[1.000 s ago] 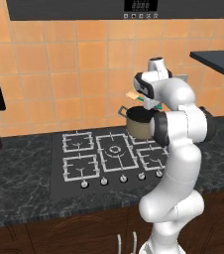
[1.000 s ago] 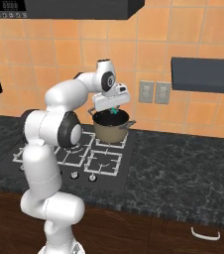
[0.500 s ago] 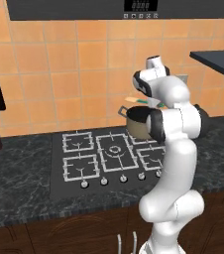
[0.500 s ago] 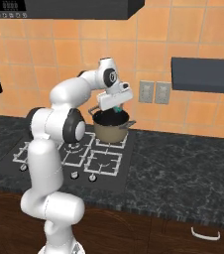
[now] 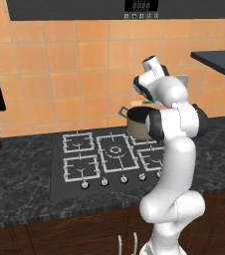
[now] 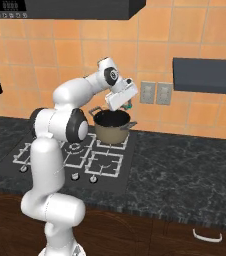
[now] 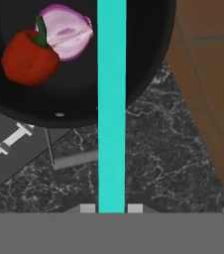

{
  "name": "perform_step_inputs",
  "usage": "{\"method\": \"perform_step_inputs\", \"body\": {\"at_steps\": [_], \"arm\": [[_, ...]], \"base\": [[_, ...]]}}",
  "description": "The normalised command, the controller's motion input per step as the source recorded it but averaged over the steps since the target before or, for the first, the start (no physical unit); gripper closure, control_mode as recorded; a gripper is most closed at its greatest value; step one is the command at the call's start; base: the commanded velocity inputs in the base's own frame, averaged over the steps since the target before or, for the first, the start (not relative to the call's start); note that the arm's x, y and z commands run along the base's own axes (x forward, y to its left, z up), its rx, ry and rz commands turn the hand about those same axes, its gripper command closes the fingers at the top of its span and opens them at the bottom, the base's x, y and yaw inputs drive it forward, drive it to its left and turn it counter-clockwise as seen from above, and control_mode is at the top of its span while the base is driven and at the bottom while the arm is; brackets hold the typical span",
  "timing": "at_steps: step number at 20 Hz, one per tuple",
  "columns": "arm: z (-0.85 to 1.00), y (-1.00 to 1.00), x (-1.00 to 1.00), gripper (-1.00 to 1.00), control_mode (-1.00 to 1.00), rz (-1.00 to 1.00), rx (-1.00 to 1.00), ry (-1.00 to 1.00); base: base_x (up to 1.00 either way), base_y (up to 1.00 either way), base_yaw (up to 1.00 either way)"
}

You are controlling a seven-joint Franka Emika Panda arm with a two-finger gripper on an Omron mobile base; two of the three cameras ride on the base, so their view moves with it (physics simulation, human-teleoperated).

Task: Put the bell pepper and onion in the pot. Retrieve the spatula and lightly stir the vegetables in the pot.

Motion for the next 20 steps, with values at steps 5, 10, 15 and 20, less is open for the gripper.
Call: {"method": "perform_step_inputs", "body": {"at_steps": [5, 10, 15, 20], "arm": [[0.0, -0.02, 0.0, 1.0, -1.0, 0.08, -0.06, 0.01], [0.0, -0.04, 0.0, 1.0, -1.0, 0.0, -0.13, 0.02], [0.0, -0.21, 0.05, 1.0, -1.0, 0.05, -0.27, 0.12], [0.03, -0.07, 0.08, 1.0, -1.0, 0.15, -0.14, 0.05]], "base": [[0.0, 0.0, 0.0], [0.0, 0.0, 0.0], [0.0, 0.0, 0.0], [0.0, 0.0, 0.0]]}}
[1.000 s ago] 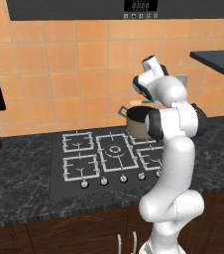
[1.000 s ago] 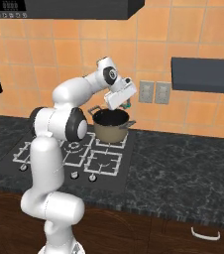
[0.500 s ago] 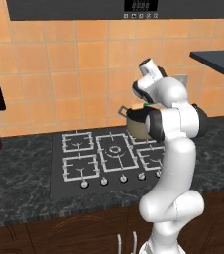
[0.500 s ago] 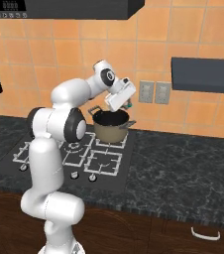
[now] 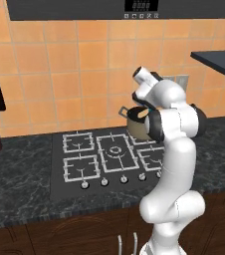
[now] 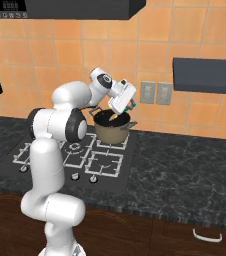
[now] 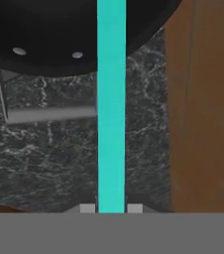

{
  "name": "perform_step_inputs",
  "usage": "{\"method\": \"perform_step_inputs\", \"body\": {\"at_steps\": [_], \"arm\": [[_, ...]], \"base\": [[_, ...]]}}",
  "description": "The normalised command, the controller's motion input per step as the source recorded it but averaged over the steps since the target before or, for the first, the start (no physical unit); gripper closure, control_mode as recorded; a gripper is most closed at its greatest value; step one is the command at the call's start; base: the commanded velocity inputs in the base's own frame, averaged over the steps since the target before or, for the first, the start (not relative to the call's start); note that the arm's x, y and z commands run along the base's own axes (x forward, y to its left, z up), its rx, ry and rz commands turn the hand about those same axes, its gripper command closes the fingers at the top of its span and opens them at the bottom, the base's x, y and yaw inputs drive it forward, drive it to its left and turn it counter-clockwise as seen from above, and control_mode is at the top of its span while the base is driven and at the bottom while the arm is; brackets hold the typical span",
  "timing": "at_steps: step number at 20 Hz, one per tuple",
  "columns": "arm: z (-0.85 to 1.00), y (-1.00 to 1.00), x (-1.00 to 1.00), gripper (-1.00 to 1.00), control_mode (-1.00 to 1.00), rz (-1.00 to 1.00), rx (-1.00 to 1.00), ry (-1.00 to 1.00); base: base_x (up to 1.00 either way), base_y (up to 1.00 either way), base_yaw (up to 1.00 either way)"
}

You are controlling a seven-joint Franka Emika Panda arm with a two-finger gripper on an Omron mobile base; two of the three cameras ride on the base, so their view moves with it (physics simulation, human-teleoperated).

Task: Put the bell pepper and onion in the pot. Retrieve the spatula and lightly stir the vegetables in the pot.

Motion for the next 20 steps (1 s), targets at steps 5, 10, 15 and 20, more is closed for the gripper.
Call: {"method": "perform_step_inputs", "body": {"at_steps": [5, 10, 15, 20], "arm": [[0.01, 0.0, 0.13, 1.0, -1.0, 0.24, -0.1, 0.0], [0.0, 0.0, 0.11, 1.0, -1.0, 0.24, -0.02, 0.0], [0.0, 0.0, 0.3, 1.0, -1.0, 0.27, -0.12, -0.02], [0.0, -0.01, 0.24, 1.0, -1.0, 0.25, -0.21, -0.01]], "base": [[0.0, 0.0, 0.0], [0.0, 0.0, 0.0], [0.0, 0.0, 0.0], [0.0, 0.0, 0.0]]}}
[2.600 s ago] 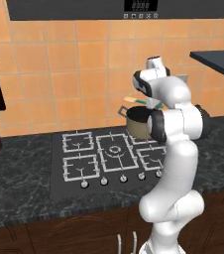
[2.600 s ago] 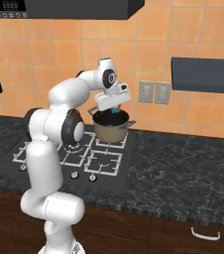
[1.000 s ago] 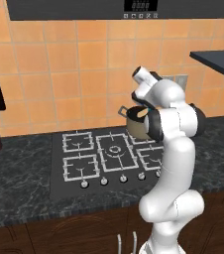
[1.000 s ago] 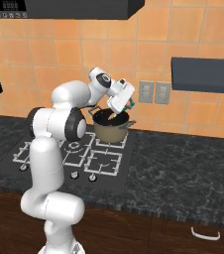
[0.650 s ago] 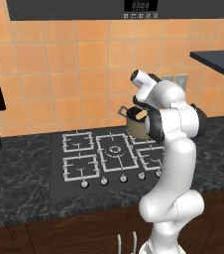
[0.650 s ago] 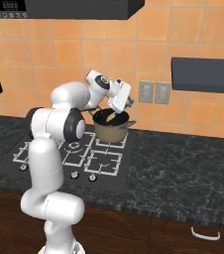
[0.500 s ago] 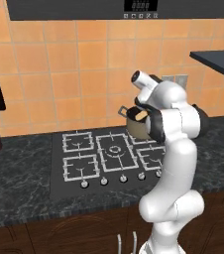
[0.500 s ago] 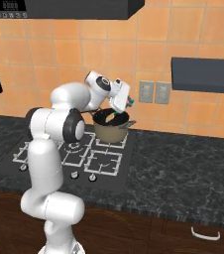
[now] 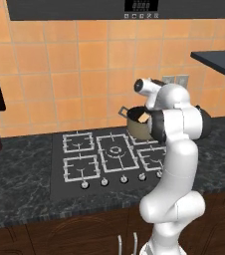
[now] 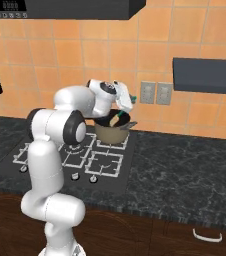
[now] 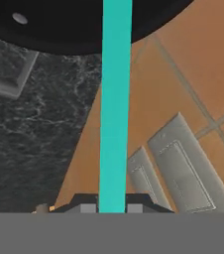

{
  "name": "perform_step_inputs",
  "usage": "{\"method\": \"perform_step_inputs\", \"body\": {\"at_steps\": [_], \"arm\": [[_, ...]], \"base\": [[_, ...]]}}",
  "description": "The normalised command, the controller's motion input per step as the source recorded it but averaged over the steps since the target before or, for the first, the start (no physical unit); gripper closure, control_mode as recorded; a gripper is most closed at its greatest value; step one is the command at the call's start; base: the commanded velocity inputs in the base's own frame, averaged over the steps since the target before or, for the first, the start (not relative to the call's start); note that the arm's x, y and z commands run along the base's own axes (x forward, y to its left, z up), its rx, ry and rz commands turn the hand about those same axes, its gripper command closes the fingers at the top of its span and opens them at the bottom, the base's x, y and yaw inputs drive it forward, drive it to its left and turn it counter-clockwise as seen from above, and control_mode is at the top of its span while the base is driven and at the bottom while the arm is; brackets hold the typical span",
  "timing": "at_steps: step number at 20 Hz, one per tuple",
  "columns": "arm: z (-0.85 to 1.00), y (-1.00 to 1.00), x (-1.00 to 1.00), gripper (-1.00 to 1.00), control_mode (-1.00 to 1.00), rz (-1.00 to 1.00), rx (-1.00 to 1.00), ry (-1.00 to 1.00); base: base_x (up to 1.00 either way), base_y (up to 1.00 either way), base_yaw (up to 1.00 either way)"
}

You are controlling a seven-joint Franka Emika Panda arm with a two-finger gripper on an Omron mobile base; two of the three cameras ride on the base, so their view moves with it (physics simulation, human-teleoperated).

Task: Put the bell pepper and onion in the pot. Retrieve the spatula and lightly stir the vegetables in the pot.

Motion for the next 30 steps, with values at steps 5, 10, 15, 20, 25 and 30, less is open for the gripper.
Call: {"method": "perform_step_inputs", "body": {"at_steps": [5, 10, 15, 20, 25, 30], "arm": [[0.0, 0.0, 0.2, 1.0, -1.0, 0.24, -0.17, -0.05], [0.07, 0.08, 0.16, 1.0, -1.0, 0.27, -0.21, 0.0], [0.07, 0.16, 0.07, 1.0, -1.0, 0.31, -0.28, 0.07], [0.0, 0.07, 0.0, 1.0, -1.0, 0.06, -0.06, 0.0], [0.0, 0.32, 0.0, 1.0, -1.0, 0.14, -0.1, -0.01], [0.01, 0.2, -0.06, 1.0, -1.0, 0.01, -0.05, -0.06]], "base": [[0.0, 0.0, 0.0], [0.0, 0.0, 0.0], [0.0, 0.0, 0.0], [0.0, 0.0, 0.0], [0.0, 0.0, 0.0], [0.0, 0.0, 0.0]]}}
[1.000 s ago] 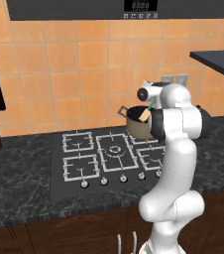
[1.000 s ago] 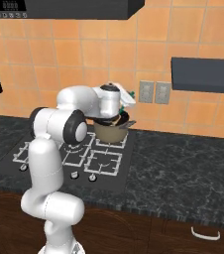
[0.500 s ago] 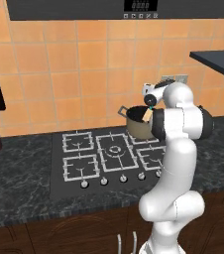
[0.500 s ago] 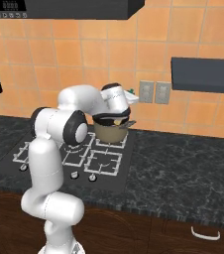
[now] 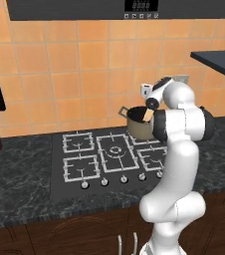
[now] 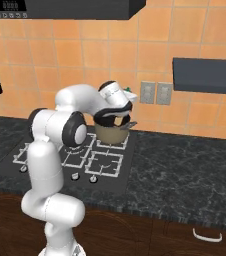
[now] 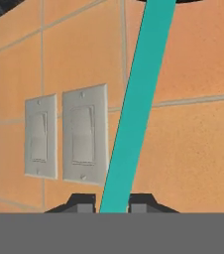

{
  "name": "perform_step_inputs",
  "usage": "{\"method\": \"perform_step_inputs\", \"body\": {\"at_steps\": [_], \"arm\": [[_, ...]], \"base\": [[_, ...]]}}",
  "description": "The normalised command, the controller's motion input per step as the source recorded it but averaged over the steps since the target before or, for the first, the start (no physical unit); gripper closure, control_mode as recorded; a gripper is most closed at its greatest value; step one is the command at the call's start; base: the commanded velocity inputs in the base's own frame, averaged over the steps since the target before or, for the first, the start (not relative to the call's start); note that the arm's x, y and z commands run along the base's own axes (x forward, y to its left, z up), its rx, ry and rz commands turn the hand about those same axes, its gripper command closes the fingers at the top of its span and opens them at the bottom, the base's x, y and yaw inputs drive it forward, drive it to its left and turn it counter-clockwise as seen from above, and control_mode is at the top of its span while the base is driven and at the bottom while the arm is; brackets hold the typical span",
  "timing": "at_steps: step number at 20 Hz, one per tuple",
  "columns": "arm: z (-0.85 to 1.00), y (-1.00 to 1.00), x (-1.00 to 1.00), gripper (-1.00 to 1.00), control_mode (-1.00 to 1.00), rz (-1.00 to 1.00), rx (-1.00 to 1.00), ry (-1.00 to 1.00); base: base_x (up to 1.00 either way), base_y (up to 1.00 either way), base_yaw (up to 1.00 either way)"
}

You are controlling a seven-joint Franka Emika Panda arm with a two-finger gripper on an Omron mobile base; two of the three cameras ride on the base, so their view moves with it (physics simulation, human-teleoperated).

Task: Put the bell pepper and onion in the pot. Retrieve the spatula and lightly stir the vegetables in the pot.

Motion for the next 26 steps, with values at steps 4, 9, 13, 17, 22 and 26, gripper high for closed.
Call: {"method": "perform_step_inputs", "body": {"at_steps": [4, 9, 13, 17, 22, 26], "arm": [[0.25, 0.23, -0.02, 1.0, -1.0, 0.04, -0.05, -0.08], [0.05, 0.06, -0.01, 1.0, -1.0, 0.03, -0.07, 0.0], [0.0, 0.0, 0.0, 1.0, -1.0, 0.0, 0.0, 0.0], [0.0, 0.26, -0.04, 1.0, -1.0, 0.0, 0.0, -0.01], [-0.06, 0.39, -0.01, 1.0, -1.0, 0.0, 0.0, 0.0], [-0.06, 0.47, 0.0, 1.0, -1.0, -0.03, 0.0, -0.01]], "base": [[0.0, 0.0, 0.0], [0.0, 0.0, 0.0], [0.0, 0.0, 0.0], [0.0, 0.0, 0.0], [0.0, 0.0, 0.0], [0.0, 0.0, 0.0]]}}
